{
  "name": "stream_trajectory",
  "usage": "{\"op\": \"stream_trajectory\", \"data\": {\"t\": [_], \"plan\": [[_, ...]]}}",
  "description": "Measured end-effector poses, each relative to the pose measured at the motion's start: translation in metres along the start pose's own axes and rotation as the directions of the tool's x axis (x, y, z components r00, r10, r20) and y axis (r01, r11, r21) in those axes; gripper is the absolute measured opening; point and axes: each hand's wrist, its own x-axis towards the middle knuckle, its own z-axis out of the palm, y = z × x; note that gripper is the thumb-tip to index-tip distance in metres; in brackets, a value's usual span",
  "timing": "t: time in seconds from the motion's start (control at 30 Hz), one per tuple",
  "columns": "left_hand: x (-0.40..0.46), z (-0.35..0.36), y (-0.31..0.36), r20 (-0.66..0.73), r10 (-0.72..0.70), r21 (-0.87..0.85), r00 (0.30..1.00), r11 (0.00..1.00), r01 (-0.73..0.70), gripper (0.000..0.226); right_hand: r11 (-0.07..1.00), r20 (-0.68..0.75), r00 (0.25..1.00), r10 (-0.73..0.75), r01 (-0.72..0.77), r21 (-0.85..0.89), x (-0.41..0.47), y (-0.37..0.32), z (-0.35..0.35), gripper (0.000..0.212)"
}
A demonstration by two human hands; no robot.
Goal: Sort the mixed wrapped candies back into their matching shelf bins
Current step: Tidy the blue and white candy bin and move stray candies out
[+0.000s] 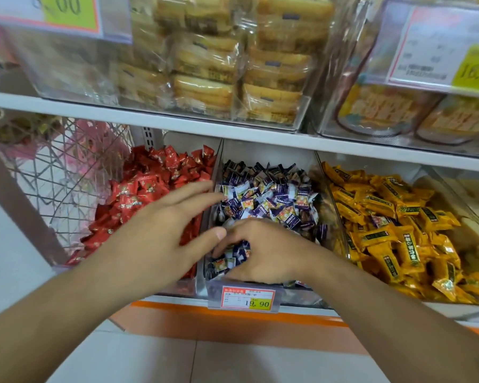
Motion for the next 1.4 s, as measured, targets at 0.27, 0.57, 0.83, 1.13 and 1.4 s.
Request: {"op": "stream_trajectory", "data": {"t": [0.27, 0.57, 0.83, 1.13, 1.4], "plan": [[-0.002, 0.01, -0.005, 0.02, 0.023, 0.002, 1.0, 1.0, -0.023, 0.054, 0.997, -0.145, 0.989, -0.025, 0.014, -0.077, 0.018, 0.011, 0.011, 0.024], [-0.003, 0.01, -0.005, 0.017, 0.027, 0.008, 0.999, 1.0, -0.027, 0.054, 0.981, -0.308, 0.951, 0.01, -0.069, -0.183, 0.012, 0.021, -0.002, 0.019], [-0.004, 0.012, -0.003, 0.011, 0.017, 0.006, 1.0, 1.0, -0.017, 0.05, 0.986, -0.121, 0.99, -0.067, 0.048, -0.157, 0.005, 0.009, -0.002, 0.035], [-0.004, 0.011, -0.001, 0.007, 0.008, 0.001, 1.0, 1.0, -0.008, 0.047, 0.898, -0.206, 0.974, -0.089, -0.011, -0.439, 0.008, 0.016, 0.001, 0.033], [-0.005, 0.009, 0.002, 0.024, -0.009, -0.004, 1.0, 1.0, 0.009, 0.045, 0.886, -0.343, 0.938, -0.053, -0.114, -0.449, 0.007, 0.021, -0.008, 0.01]]}}
